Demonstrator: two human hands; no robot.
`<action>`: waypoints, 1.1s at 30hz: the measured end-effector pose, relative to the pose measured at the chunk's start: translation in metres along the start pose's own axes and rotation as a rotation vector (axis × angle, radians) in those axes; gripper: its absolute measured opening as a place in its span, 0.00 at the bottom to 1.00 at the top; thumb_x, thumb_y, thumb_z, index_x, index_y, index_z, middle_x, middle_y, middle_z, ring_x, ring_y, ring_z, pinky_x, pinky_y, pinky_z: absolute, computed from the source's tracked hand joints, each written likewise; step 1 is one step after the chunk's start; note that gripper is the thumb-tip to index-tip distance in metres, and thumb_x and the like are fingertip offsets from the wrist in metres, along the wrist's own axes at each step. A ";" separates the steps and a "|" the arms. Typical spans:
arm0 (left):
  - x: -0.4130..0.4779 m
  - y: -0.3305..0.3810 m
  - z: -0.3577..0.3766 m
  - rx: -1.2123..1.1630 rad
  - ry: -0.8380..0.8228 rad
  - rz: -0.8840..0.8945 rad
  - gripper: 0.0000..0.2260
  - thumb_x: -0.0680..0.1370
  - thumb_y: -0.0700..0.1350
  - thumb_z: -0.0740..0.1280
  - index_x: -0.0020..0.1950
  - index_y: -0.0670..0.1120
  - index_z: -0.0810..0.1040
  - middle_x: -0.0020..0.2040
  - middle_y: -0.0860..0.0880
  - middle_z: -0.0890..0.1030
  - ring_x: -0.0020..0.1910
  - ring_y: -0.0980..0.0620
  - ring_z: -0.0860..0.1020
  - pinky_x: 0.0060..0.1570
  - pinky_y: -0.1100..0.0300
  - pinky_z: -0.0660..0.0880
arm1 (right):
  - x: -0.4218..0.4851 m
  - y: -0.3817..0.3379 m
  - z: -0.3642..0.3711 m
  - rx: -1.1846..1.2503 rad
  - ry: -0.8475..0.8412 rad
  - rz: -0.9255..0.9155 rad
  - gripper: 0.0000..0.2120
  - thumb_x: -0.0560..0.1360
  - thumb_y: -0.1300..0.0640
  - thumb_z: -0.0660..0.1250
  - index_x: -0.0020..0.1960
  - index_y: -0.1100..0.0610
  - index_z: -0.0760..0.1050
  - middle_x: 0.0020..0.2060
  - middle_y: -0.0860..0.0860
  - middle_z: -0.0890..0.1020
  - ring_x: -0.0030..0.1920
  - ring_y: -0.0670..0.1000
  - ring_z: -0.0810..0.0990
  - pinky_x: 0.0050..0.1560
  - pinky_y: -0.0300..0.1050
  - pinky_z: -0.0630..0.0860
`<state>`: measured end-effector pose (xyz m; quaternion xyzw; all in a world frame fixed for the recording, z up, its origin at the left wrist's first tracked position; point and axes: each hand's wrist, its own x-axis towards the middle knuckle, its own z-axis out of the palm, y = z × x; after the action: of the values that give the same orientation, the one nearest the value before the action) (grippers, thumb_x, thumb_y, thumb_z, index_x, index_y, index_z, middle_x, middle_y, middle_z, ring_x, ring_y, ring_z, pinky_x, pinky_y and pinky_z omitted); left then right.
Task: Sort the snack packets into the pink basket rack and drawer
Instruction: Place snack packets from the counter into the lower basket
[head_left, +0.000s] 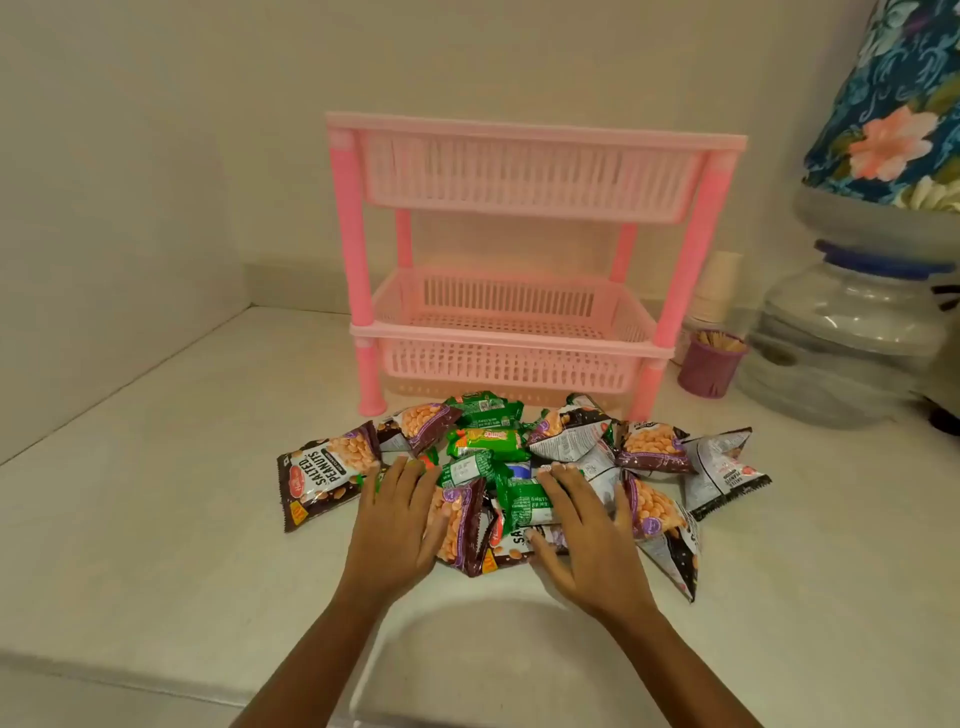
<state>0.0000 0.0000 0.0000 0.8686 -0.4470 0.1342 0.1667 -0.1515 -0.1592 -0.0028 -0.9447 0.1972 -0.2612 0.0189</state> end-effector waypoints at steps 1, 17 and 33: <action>0.001 0.000 0.004 -0.014 0.067 0.037 0.27 0.80 0.55 0.43 0.59 0.42 0.78 0.55 0.44 0.82 0.57 0.43 0.79 0.61 0.44 0.72 | 0.001 0.001 0.001 0.011 -0.025 -0.028 0.28 0.70 0.47 0.64 0.68 0.57 0.69 0.65 0.54 0.76 0.66 0.55 0.74 0.62 0.69 0.64; 0.050 0.005 0.014 0.059 -0.203 0.058 0.32 0.76 0.64 0.56 0.74 0.46 0.58 0.68 0.45 0.69 0.65 0.46 0.70 0.63 0.53 0.68 | 0.027 0.004 0.010 0.174 -0.182 -0.084 0.27 0.74 0.46 0.62 0.71 0.51 0.62 0.67 0.49 0.70 0.70 0.50 0.65 0.69 0.50 0.59; 0.062 -0.017 0.004 -0.030 -0.107 0.425 0.24 0.76 0.64 0.48 0.48 0.45 0.70 0.41 0.48 0.78 0.38 0.50 0.76 0.35 0.60 0.64 | 0.060 0.003 -0.001 0.220 -0.120 0.008 0.25 0.75 0.46 0.62 0.70 0.52 0.63 0.63 0.50 0.73 0.62 0.50 0.69 0.59 0.44 0.68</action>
<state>0.0498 -0.0379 0.0171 0.7582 -0.6301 0.1136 0.1236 -0.1063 -0.1850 0.0269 -0.9501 0.1695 -0.2243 0.1354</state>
